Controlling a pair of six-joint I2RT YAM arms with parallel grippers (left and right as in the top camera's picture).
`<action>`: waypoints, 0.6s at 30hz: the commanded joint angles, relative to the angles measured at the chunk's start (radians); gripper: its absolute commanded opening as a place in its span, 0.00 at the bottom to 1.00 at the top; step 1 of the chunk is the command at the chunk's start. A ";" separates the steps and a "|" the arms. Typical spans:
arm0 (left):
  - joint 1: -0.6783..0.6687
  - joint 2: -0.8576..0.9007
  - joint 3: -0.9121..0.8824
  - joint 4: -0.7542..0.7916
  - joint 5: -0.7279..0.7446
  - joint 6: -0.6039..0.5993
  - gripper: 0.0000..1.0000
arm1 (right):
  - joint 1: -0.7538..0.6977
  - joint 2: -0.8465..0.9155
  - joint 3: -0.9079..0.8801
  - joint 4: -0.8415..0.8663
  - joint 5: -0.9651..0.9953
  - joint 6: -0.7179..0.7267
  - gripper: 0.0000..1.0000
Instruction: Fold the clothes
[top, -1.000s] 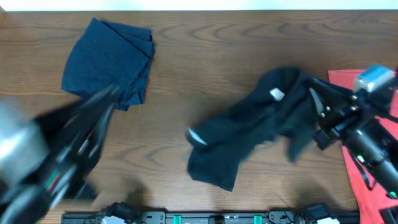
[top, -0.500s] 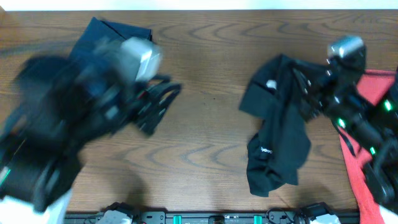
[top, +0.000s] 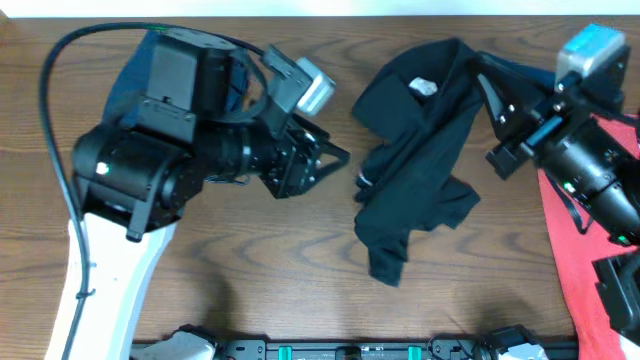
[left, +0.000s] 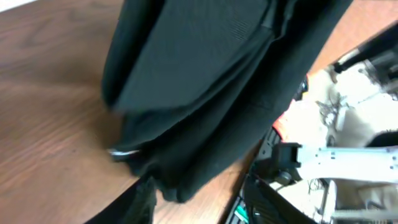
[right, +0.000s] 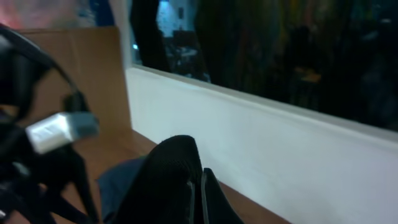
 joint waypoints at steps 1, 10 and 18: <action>-0.035 0.014 0.019 0.000 0.019 0.055 0.52 | -0.006 -0.010 0.028 0.011 -0.059 -0.003 0.01; -0.055 0.017 0.020 0.030 0.063 0.079 0.56 | -0.006 -0.006 0.028 -0.021 -0.146 0.000 0.01; -0.181 0.019 0.019 -0.062 -0.023 0.161 0.55 | -0.006 0.040 0.028 0.013 -0.050 0.109 0.01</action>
